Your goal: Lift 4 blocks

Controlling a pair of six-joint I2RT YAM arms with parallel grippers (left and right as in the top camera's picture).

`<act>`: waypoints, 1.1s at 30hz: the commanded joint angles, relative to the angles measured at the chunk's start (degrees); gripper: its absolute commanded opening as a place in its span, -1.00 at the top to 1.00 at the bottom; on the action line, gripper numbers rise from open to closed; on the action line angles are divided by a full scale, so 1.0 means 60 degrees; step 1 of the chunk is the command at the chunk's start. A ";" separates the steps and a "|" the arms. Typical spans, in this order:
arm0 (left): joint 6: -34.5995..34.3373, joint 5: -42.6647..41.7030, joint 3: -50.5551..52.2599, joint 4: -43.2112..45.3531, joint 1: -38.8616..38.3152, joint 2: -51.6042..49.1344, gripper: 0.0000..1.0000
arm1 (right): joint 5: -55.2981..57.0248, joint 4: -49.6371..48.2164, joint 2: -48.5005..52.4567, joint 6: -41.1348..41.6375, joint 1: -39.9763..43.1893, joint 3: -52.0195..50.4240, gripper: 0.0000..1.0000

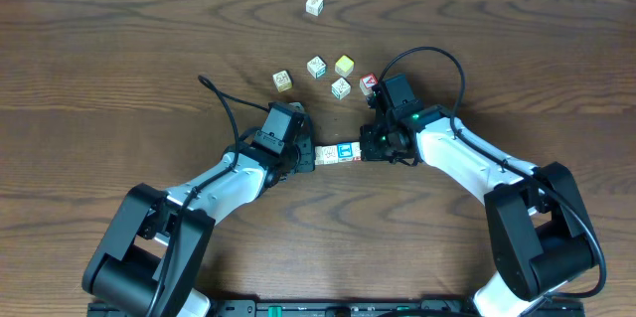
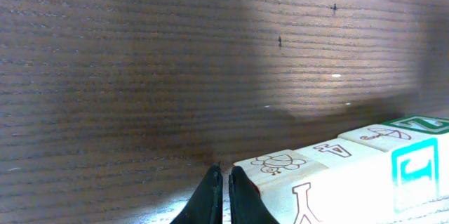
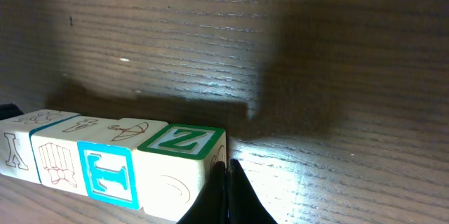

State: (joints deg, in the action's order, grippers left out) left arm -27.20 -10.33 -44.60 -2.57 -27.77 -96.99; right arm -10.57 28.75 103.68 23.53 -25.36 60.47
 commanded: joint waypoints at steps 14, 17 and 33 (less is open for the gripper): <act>-0.0062 -0.0135 -0.0175 0.0036 -0.0015 -0.0055 0.86 | 0.0900 0.0135 0.0087 0.0142 -0.0164 -0.0106 0.98; -0.0066 -0.0135 -0.0175 0.0040 -0.0015 -0.0055 0.85 | 0.1009 0.0131 0.0087 0.0095 -0.0164 -0.0124 0.98; -0.0098 -0.0131 -0.0175 0.0040 -0.0015 -0.0055 0.85 | 0.0204 -0.0306 0.0098 0.0678 -0.0168 -0.0168 0.98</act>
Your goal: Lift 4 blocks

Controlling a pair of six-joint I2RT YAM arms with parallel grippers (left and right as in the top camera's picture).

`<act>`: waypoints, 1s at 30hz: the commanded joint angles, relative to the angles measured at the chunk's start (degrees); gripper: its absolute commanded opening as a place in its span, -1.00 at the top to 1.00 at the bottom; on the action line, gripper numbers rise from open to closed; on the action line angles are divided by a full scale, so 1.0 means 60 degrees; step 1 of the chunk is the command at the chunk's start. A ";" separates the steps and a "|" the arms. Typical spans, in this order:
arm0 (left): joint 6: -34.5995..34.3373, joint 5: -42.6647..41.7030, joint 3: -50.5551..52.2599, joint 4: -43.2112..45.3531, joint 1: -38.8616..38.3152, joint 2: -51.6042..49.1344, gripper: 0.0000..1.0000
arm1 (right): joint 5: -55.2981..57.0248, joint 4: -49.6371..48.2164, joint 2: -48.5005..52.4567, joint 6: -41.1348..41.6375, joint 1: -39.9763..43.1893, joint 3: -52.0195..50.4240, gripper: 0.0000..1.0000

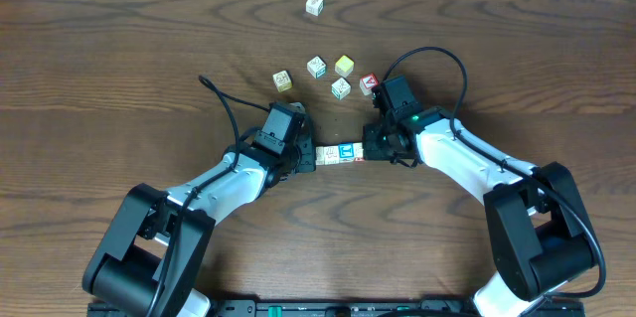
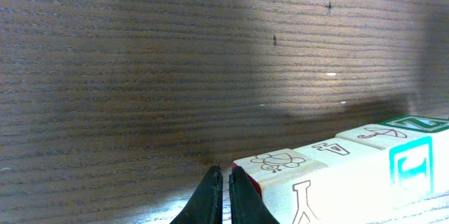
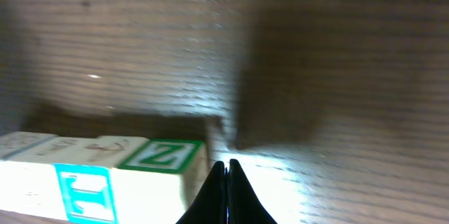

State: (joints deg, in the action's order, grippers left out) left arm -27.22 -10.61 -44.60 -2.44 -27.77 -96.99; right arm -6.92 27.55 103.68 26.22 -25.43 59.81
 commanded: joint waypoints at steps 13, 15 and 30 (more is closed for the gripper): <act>-0.0095 -0.0084 -0.0175 0.0015 -0.0015 -0.0055 0.86 | 0.0255 0.0015 0.0102 -0.0029 -0.0153 -0.0211 0.98; -0.0095 -0.0080 -0.0175 0.0015 -0.0015 -0.0055 0.85 | 0.0255 0.0025 0.0102 -0.0029 -0.0153 -0.0262 0.98; -0.0168 -0.0076 -0.0175 0.0018 -0.0015 -0.0055 0.85 | -0.0466 -0.0331 0.0226 -0.0204 -0.0164 -0.0270 0.98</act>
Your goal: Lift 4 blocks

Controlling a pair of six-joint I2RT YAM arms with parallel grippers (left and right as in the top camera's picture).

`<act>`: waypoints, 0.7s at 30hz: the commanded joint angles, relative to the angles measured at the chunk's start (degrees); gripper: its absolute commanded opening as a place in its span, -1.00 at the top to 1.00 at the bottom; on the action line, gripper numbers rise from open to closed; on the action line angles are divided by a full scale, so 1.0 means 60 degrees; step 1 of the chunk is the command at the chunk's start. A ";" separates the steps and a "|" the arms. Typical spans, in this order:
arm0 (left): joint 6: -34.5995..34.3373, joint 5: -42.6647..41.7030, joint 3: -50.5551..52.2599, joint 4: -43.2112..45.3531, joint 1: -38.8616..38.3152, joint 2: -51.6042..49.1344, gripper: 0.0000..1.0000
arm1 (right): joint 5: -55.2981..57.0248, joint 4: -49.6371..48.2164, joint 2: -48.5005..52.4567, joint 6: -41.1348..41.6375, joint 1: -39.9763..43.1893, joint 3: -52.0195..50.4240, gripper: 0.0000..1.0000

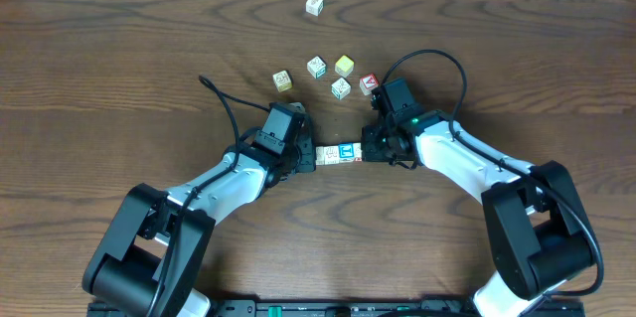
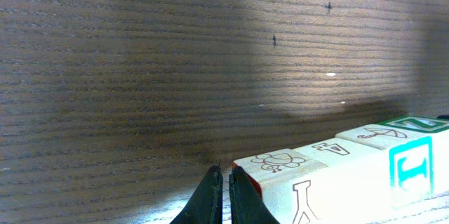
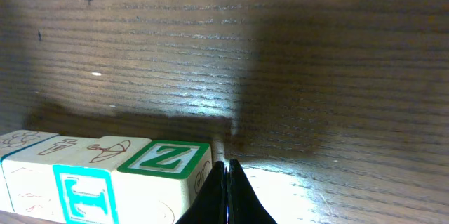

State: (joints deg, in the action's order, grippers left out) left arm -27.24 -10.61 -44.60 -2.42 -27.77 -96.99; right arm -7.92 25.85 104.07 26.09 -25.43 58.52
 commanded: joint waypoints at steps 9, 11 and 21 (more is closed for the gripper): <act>-0.0200 -0.0084 -0.0168 0.0011 -0.0015 -0.0055 0.85 | -0.0528 -0.0368 0.0160 -0.0178 -0.0404 -0.0055 0.99; -0.0262 -0.0084 -0.0168 0.0015 -0.0015 -0.0055 0.85 | -0.0528 -0.0368 0.0160 -0.0182 -0.0401 -0.0055 0.98; -0.0375 -0.0087 -0.0168 0.0022 -0.0033 -0.0055 0.86 | -0.0743 -0.0412 0.0160 -0.0270 -0.0521 -0.0055 0.98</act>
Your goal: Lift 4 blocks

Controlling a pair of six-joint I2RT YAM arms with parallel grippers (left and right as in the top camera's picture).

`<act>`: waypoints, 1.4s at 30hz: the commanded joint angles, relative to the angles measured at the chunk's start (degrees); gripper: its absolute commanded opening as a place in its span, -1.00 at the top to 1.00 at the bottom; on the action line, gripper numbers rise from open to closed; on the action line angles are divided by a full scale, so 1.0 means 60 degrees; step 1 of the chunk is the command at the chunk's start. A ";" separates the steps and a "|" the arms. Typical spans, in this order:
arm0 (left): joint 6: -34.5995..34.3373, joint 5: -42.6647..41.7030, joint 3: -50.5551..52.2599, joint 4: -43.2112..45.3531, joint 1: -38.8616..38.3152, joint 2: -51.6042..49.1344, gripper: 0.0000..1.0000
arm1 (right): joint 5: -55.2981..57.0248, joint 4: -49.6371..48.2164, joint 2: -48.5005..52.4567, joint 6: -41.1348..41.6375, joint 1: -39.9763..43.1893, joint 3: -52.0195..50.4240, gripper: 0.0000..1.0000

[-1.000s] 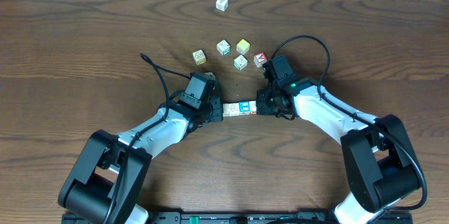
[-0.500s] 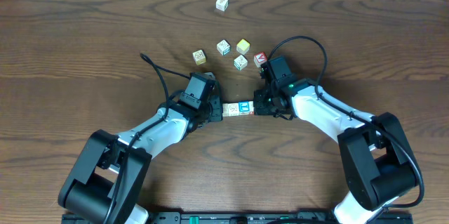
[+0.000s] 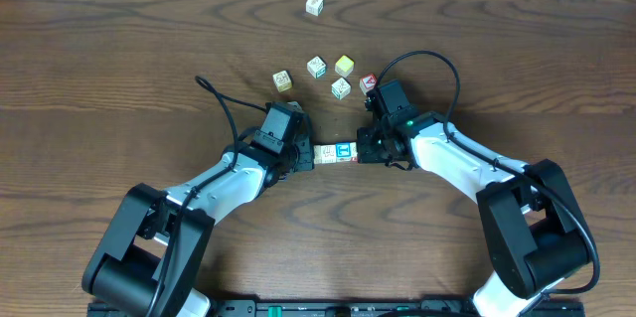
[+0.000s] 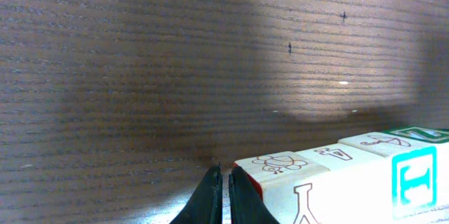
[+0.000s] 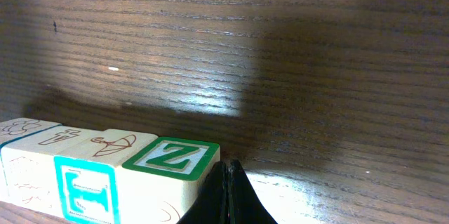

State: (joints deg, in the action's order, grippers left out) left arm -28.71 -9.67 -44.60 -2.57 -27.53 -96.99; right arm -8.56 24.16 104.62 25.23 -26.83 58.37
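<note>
Four letter blocks form one row [image 3: 336,153], pressed end to end between my two grippers. The left gripper [image 3: 312,156] is shut, its fingertips against the Y block's end [image 4: 309,192]. The right gripper [image 3: 364,148] is shut too and pushes on the green Z block [image 5: 172,157] from the other end. In the left wrist view the gripper [image 4: 225,182] has nothing between its fingers; likewise the right gripper [image 5: 226,182]. The row's shadow lies apart from it on the wood, so it appears to hang just above the table.
Several loose blocks lie behind the row: a beige one [image 3: 282,80], a white one [image 3: 316,67], a yellow one [image 3: 344,65], another white one [image 3: 341,87], a red one [image 3: 369,82] beside the right arm, and one far back [image 3: 314,4]. Dark wooden table [image 3: 119,59].
Both grippers and the pinched row have shifted slightly; the table marks sit lower and further right in both wrist views. The row stays whole between the two shut grippers.
At the oldest moment the four-block row was squeezed between my two shut grippers near the table's middle. Then the right wrist view was blurred and shifted. Afterwards the row stayed pinched at nearly the same place, and it still is now.
</note>
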 commanded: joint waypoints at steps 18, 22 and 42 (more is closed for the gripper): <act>-0.0124 -0.0284 -0.0168 0.0335 -0.0295 -0.0051 0.86 | -0.0918 -0.0437 0.0007 -0.0288 -0.0277 -0.0029 0.98; -0.0124 -0.0284 -0.0168 0.0335 -0.0295 -0.0051 0.85 | -0.0911 -0.0459 -0.0091 -0.0288 -0.0291 -0.0025 0.98; -0.0091 -0.0758 -0.0168 0.0557 -0.0302 -0.0051 0.85 | -0.1468 -0.0696 -0.0277 -0.0277 -0.0484 -0.0025 0.98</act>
State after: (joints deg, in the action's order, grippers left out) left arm -28.71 -7.97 -44.60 -0.64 -27.97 -96.99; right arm -8.05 21.63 104.53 24.29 -27.00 57.98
